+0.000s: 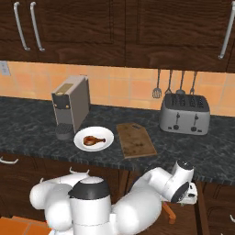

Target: Pick up the knife from the drawer and place it on the cutting board. Then place the meat from the plate to the cutting board.

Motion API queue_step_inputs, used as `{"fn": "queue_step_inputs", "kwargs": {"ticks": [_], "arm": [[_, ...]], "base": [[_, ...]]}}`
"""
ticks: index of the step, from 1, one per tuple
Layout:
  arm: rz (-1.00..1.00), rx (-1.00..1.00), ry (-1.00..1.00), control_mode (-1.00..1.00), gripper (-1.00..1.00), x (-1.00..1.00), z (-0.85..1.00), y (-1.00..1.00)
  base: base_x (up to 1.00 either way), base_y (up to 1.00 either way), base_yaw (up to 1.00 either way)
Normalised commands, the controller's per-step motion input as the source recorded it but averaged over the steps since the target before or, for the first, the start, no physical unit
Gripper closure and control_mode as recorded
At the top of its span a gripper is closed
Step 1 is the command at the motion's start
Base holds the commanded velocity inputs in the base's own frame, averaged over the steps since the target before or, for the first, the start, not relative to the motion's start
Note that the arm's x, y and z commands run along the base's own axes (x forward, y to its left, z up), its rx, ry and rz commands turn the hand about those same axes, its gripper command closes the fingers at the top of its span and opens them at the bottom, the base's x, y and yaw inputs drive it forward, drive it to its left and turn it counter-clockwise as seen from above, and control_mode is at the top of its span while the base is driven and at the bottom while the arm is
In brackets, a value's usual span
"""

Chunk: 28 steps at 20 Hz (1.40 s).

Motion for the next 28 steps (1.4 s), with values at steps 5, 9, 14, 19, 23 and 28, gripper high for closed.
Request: {"fn": "queue_step_inputs", "kwargs": {"ticks": [5,9,14,19,23,28], "arm": [[0.0,0.0,0.05,-1.0,-1.0,0.0,-0.28,0.06],[0.0,0.0,0.0,-1.0,-1.0,0.0,-0.34,0.01],[0.0,0.0,0.0,-1.0,-1.0,0.01,-0.34,0.0],[0.0,0.0,0.0,-1.0,-1.0,0.01,-0.4,0.0],[0.0,0.0,0.0,-1.0,-1.0,0.0,-0.3,0.0],[0.0,0.0,0.0,-1.0,1.0,0.0,-0.06,0.0]], "base": [[0.0,0.0,0.0],[0.0,0.0,0.0],[0.0,0.0,0.0],[0.0,0.0,0.0],[0.0,0.0,0.0],[0.0,0.0,0.0]]}}
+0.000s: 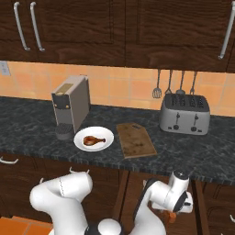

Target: Pick up the knife from the drawer and place it on the cutting board. Then place the meat from the plate to the cutting board.

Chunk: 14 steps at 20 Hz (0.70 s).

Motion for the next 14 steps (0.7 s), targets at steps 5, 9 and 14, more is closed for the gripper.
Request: {"fn": "queue_step_inputs", "kwargs": {"ticks": [5,9,14], "arm": [[0.0,0.0,0.0,-1.0,1.0,-0.1,0.02,0.0],[0.0,-0.01,-0.01,-1.0,1.0,-0.35,0.53,-0.01],[0.0,0.0,-0.01,-1.0,1.0,-0.74,0.65,-0.11]], "base": [[0.0,0.0,0.0],[0.0,0.0,0.0],[0.0,0.0,0.0]]}}
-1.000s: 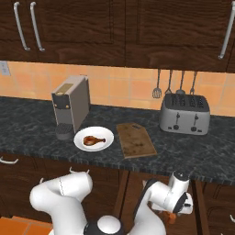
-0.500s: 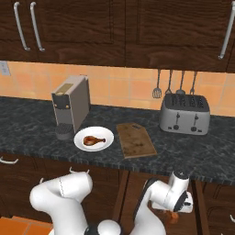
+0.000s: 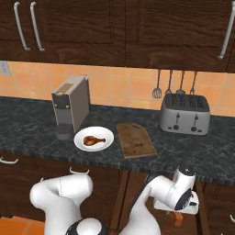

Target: Pick up the knife from the drawer and place it on the cutting board. Then place the meat from the plate to the cutting board.

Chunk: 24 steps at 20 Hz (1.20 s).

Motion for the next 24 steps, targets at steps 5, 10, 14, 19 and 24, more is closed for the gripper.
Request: {"fn": "queue_step_inputs", "kwargs": {"ticks": [5,10,14,19,24], "arm": [[0.0,0.0,-0.02,-1.0,1.0,-0.89,0.44,-0.13],[0.0,0.0,-0.25,-1.0,1.0,-0.51,0.76,0.0],[0.0,0.0,-0.25,-1.0,1.0,-0.15,0.85,0.01],[0.0,0.0,-0.04,-1.0,1.0,0.25,0.82,0.25],[0.0,0.0,0.0,-1.0,1.0,0.78,0.62,0.4]], "base": [[0.0,0.0,0.0],[0.0,0.0,0.0],[0.0,0.0,0.0],[0.0,0.0,0.0],[0.0,0.0,0.0]]}}
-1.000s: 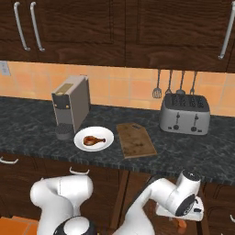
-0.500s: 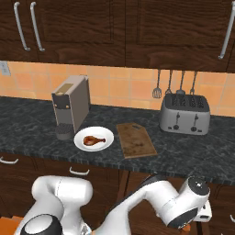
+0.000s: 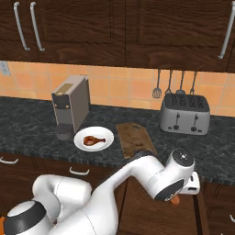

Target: Pick up the knife from the drawer and place it on the cutting board. Then place the meat from the plate to the cutting board.

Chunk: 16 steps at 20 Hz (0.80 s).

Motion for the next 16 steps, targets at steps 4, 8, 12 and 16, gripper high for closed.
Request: {"fn": "queue_step_inputs", "kwargs": {"ticks": [4,8,12,16], "arm": [[0.0,-0.01,0.03,-1.0,1.0,0.83,0.53,0.49],[0.0,-0.07,0.11,-1.0,1.0,0.74,0.22,0.58],[0.0,-0.02,0.07,-1.0,1.0,0.84,0.0,0.37],[0.0,0.0,0.0,-1.0,1.0,0.81,0.0,0.26]], "base": [[0.0,0.0,0.0],[0.0,0.0,0.0],[0.0,0.0,0.0],[0.0,0.0,0.0]]}}
